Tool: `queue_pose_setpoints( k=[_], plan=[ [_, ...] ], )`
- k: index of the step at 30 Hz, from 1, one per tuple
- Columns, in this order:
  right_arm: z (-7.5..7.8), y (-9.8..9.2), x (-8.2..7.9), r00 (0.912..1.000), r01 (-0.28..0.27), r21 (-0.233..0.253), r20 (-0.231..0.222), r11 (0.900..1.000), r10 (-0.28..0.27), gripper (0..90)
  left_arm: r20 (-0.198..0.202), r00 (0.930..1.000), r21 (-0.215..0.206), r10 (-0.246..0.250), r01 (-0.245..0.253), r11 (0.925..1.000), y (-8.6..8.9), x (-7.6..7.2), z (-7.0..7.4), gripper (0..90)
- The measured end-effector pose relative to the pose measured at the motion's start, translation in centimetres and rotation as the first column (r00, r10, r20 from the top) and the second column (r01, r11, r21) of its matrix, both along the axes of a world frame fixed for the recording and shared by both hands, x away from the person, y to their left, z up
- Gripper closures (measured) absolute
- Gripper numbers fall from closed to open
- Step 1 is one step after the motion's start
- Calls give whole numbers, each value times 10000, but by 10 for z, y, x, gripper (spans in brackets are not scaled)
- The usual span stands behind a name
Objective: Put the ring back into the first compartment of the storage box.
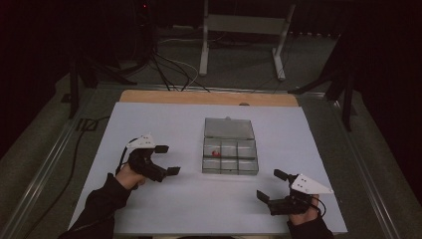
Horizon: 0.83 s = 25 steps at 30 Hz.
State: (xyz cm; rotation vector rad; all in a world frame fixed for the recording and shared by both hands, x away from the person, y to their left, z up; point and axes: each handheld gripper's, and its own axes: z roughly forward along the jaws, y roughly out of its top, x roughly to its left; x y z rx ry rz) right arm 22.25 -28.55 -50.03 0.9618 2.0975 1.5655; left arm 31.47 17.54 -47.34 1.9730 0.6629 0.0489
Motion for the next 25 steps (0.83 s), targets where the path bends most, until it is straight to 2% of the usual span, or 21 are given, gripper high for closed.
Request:
queue_pose_setpoints(
  k=[5, 6, 11, 13, 17, 25],
  plan=[
    [0, 0, 0, 10000, 0, -3, 3, 10000, 0, 0, -44, 9999, -62, 112, -112, 9999, 11, -12, -7, 6],
    [0, 0, 0, 10000, 2, -15, 16, 10000, -2, 0, 51, 9998, 7, 175, -175, 9998, 13, -15, -8, 6],
    [0, 0, 0, 10000, 10, -6, 11, 10000, -10, 0, 237, 9981, -196, 564, -559, 9982, 27, -26, -18, 6],
    [0, 0, 0, 10000, 5, -16, 13, 10000, -5, 0, 327, 9961, -95, 815, -812, 9967, 34, -30, -23, 6],
    [0, 0, -1, 10000, -16, -40, 21, 10000, 16, 0, 426, 9944, 74, 965, -969, 9953, 45, -38, -32, 6],
    [0, 1, 0, 10000, -44, -42, -34, 10000, 44, 0, 401, 9925, -208, 1158, -1150, 9931, 59, -45, -39, 6]
  ],
)
